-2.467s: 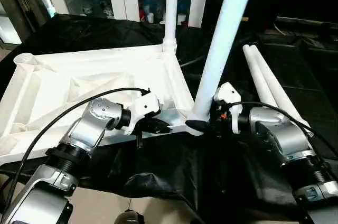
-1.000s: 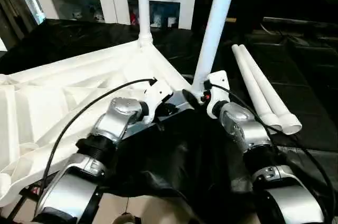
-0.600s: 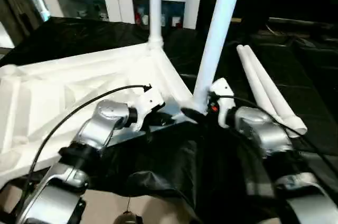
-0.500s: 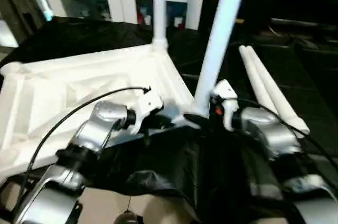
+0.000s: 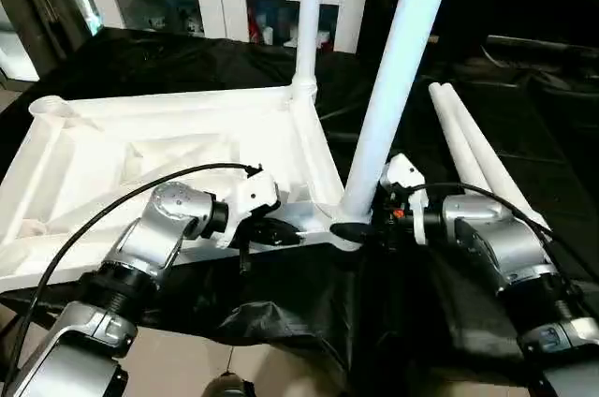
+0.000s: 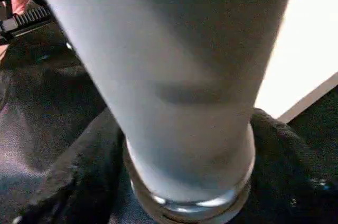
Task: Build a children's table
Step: Rotate leg to tighten
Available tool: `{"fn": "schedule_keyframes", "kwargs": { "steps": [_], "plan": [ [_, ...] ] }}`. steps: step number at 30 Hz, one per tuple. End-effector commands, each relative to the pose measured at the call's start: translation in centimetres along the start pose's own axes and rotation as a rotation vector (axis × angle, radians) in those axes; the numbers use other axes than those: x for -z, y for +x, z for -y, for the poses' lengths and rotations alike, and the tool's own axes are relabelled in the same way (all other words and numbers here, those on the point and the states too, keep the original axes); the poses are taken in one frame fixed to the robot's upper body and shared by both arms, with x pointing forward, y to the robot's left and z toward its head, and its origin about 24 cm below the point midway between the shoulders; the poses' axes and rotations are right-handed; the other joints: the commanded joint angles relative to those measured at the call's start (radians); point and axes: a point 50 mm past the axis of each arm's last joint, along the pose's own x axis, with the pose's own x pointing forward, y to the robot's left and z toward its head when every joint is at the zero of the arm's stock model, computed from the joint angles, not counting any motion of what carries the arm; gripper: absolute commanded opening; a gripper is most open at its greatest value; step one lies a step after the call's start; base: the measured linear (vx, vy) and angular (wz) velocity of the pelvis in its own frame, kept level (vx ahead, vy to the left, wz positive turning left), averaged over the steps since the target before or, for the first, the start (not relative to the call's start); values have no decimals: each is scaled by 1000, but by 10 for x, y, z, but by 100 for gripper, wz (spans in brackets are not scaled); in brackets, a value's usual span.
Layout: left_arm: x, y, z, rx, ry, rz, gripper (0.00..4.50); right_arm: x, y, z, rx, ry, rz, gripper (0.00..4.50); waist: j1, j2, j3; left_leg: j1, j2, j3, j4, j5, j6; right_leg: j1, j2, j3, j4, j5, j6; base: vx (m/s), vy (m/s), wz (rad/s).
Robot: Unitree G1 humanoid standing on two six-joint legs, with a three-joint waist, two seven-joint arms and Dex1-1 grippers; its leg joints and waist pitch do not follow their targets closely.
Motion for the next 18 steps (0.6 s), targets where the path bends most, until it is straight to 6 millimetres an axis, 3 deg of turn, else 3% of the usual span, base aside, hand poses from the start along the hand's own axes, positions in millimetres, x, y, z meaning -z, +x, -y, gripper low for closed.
{"fn": "schedule_keyframes", "kwargs": {
  "steps": [1, 5, 6, 10, 13, 18],
  "plan": [
    [-15, 3, 0, 12, 53, 45, 0, 0, 7, -7, -36, -9, -3, 306, -1, -4, -83, 25, 43, -21, -66, -219, 17, 45, -82, 45, -75, -260, -199, 0, 0, 0],
    [-17, 5, -3, -28, 38, 59, 0, 2, 12, -8, 2, 6, 18, 290, -3, -4, -83, 25, 42, -21, -66, -225, 15, 43, -83, 45, -76, -276, -195, 0, 0, 0],
    [-20, 9, -12, -133, 10, 70, 0, 5, 21, 1, 163, 36, 40, 285, -5, -4, -82, 26, 43, -21, -67, -220, 7, 40, -83, 47, -75, -278, -194, 0, 0, 0],
    [-26, 15, -24, -259, -34, 81, 0, 7, 34, 9, 338, 109, 67, 282, -16, -6, -81, 31, 38, -26, -69, -260, -21, 40, -84, 44, -84, -345, -177, 0, 0, 0],
    [-32, 20, -31, -336, -65, 89, 0, 6, 44, 10, 414, 165, 97, 281, -18, -3, -82, 32, 38, -25, -69, -257, -22, 38, -84, 46, -84, -328, -176, 0, 0, 0],
    [-50, 38, -43, -466, -112, 122, 0, -4, 77, 4, 535, 220, 163, 280, -18, -3, -85, 29, 35, -23, -67, -231, -17, 40, -83, 46, -81, -274, -185, 0, 0, 0]
  ]
}}
